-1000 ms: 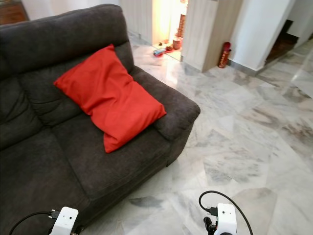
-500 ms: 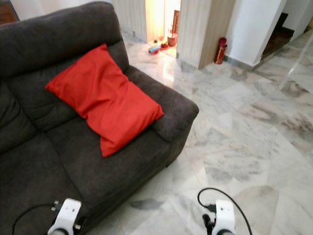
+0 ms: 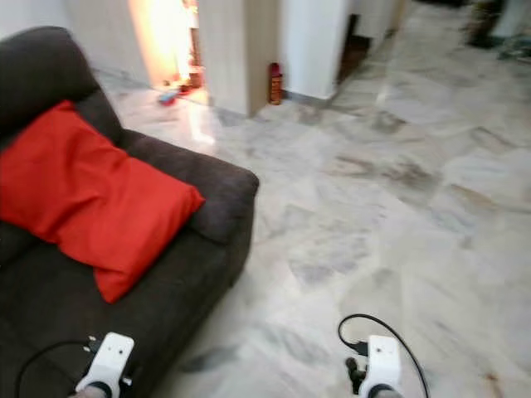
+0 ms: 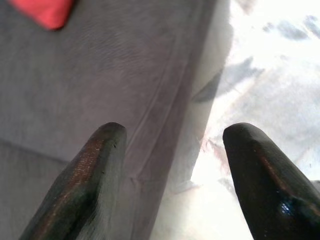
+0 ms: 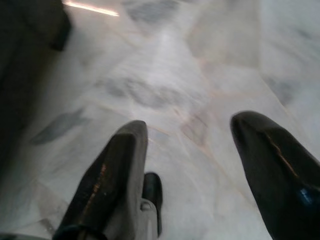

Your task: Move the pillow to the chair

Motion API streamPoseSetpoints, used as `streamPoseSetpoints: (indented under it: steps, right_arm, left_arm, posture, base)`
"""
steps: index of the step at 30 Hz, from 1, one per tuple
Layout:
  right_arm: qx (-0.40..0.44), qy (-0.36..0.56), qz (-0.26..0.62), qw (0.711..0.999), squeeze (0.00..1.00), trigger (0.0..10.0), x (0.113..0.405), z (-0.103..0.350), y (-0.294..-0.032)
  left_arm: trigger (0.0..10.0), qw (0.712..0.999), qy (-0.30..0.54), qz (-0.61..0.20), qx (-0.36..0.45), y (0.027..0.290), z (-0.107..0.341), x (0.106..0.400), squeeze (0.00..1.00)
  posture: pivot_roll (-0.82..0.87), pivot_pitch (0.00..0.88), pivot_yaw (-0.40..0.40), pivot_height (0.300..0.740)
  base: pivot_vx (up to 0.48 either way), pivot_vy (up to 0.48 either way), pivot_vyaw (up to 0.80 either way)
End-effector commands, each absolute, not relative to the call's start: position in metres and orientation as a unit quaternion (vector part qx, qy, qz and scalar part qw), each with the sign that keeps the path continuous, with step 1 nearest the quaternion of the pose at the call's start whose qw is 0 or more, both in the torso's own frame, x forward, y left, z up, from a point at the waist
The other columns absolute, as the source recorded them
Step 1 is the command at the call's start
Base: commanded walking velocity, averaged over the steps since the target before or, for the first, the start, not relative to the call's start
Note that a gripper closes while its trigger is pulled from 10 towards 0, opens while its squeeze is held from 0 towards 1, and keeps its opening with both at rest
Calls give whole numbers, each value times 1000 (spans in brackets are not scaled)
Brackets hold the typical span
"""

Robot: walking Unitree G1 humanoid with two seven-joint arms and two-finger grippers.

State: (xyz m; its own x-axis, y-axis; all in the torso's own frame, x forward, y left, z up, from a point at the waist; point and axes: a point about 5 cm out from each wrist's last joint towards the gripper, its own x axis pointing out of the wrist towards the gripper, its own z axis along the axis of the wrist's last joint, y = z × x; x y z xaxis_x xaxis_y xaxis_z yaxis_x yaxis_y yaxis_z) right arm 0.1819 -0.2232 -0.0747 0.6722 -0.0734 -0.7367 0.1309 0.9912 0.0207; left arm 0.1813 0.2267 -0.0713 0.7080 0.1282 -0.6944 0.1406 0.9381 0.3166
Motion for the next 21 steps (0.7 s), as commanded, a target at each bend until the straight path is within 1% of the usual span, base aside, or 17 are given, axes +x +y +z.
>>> streamPoseSetpoints:
  steps: [1,21]
  right_arm:
    - [36,404,-64,912,0,10000,178,-76,-228]
    - [36,405,-60,912,0,10000,177,-76,-226]
  left_arm:
    - [10000,906,384,-5,176,227,-71,183,0]
    - [10000,905,392,-6,164,224,-73,181,0]
  posture:
    - [11,13,47,740]
    - [12,9,49,740]
  base:
    - [0,0,-763]
    - [0,0,-762]
